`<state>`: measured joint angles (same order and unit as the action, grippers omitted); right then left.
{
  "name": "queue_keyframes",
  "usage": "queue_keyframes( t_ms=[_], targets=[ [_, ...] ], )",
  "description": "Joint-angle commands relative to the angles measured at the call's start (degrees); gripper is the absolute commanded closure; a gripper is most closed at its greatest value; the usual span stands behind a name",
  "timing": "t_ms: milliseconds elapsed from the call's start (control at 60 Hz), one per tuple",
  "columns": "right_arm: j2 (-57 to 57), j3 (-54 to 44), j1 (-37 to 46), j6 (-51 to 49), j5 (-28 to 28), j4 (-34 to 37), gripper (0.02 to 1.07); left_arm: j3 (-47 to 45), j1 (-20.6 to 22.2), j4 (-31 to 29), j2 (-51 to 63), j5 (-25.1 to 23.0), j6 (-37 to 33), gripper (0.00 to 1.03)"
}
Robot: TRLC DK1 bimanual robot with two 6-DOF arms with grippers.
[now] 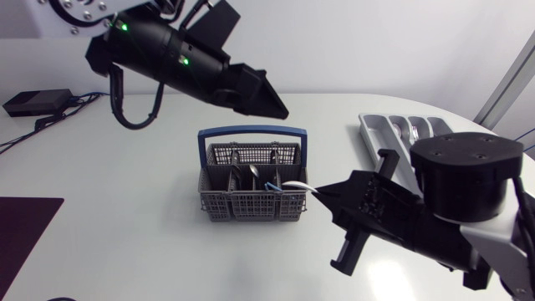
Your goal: Sort the cutlery from the basket into the organizer compartments.
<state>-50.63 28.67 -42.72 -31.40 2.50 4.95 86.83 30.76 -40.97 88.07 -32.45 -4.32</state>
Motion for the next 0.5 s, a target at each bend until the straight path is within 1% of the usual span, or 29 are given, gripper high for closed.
queue_keyframes(
  t_ms=[0, 83, 200, 317, 383, 483],
  targets=[
    [3.1, -1.6, 3.0, -1.3, -1.9, 2.8, 1.02, 1.4, -0.8, 1.1, -2.0, 1.8, -1.0, 0.14],
    [6.2, -1.6, 9.0, -2.5, -6.5, 6.2, 1.02, 0.0, -0.9, 1.9, -3.7, 4.8, -5.0, 0.14],
    [8.7, -1.6, 21.4, -6.9, -16.0, 10.9, 1.02, -3.7, -1.5, 3.7, -6.5, 7.5, -10.2, 0.14],
    [8.4, -1.2, 35.2, -13.2, -26.4, 14.9, 1.02, -9.2, -1.1, 6.8, -9.2, 9.8, -14.9, 0.14],
    [7.0, -0.9, 41.1, -17.0, -30.4, 16.9, 1.02, -12.6, 0.4, 8.0, -10.6, 12.6, -17.6, 0.14],
    [4.1, -1.0, 48.0, -22.0, -33.9, 17.5, 1.02, -16.7, 1.7, 10.2, -12.2, 15.0, -20.3, 0.14]
  ],
)
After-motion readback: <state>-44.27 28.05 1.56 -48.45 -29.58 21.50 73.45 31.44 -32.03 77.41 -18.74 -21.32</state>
